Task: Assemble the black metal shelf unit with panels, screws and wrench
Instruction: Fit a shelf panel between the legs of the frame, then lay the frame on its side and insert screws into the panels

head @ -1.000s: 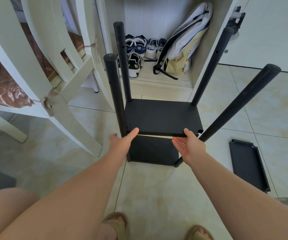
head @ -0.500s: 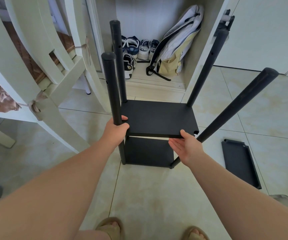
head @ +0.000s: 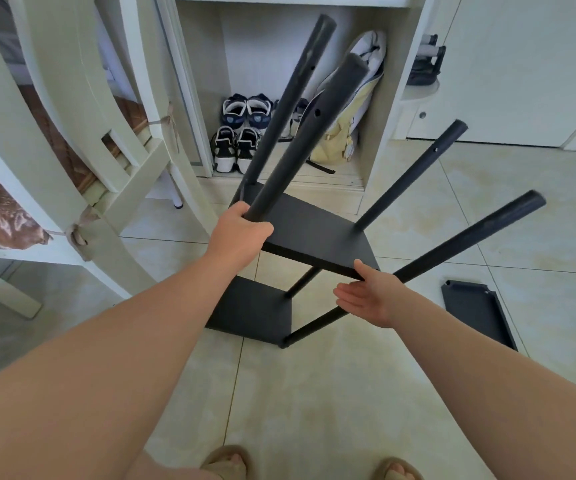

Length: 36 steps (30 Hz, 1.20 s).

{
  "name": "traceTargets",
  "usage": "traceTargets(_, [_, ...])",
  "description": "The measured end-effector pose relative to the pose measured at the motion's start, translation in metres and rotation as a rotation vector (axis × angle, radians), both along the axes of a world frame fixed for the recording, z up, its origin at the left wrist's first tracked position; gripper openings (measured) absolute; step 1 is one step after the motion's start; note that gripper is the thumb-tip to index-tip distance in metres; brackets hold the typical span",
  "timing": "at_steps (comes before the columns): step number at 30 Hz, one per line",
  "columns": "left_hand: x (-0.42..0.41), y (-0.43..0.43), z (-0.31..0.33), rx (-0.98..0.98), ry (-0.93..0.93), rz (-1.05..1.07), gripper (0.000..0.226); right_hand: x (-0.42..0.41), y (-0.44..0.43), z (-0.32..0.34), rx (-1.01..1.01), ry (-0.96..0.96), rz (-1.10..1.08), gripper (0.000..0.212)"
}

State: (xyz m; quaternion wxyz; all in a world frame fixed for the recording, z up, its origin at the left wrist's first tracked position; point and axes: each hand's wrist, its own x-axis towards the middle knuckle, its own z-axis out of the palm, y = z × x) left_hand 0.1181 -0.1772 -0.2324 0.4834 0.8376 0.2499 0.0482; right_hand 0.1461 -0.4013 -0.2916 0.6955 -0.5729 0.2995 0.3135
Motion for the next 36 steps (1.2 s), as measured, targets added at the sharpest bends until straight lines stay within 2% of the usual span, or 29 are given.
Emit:
traceTargets(2, [0.004,-0.008,0.005,0.049,0.016,-0.025,0.016,-0.003,-0.006,0.004,-0.082,-0.014,0.093,0.051])
traceTargets(4, [0.010,-0.019,0.007,0.105,0.033,-0.049,0.015,-0.007,-0.013,0.011,-0.233,-0.113,0.195,0.047])
traceTargets(9, [0.030,-0.053,0.008,0.285,0.093,-0.090,0.012,-0.019,-0.050,0.054,-0.730,-0.629,0.456,0.041])
traceTargets(12, [0.041,-0.076,0.007,0.327,0.132,-0.152,0.014,-0.035,-0.084,0.085,-0.896,-0.923,0.572,0.037])
traceTargets(17, [0.054,-0.111,-0.001,0.349,0.198,-0.273,0.019,-0.054,-0.135,0.105,-1.201,-1.482,0.590,0.031])
traceTargets(19, [0.056,-0.123,-0.004,0.354,0.214,-0.327,0.021,-0.053,-0.147,0.101,-1.347,-1.574,0.603,0.038])
traceTargets(21, [0.057,-0.134,-0.008,0.351,0.228,-0.386,0.022,-0.050,-0.153,0.093,-1.469,-1.510,0.643,0.051])
traceTargets(25, [0.055,-0.152,-0.016,0.314,0.280,-0.511,0.032,-0.040,-0.157,0.076,-1.578,-1.173,0.855,0.070])
traceTargets(27, [0.055,-0.158,-0.020,0.280,0.304,-0.571,0.040,-0.032,-0.157,0.065,-1.591,-1.068,0.957,0.070])
traceTargets(30, [0.055,-0.165,-0.026,0.216,0.343,-0.635,0.055,-0.020,-0.156,0.049,-1.596,-1.045,0.998,0.062])
traceTargets(36, [0.051,-0.178,-0.045,0.140,0.370,-0.700,0.055,0.003,-0.160,0.018,-1.469,-0.912,1.141,0.045])
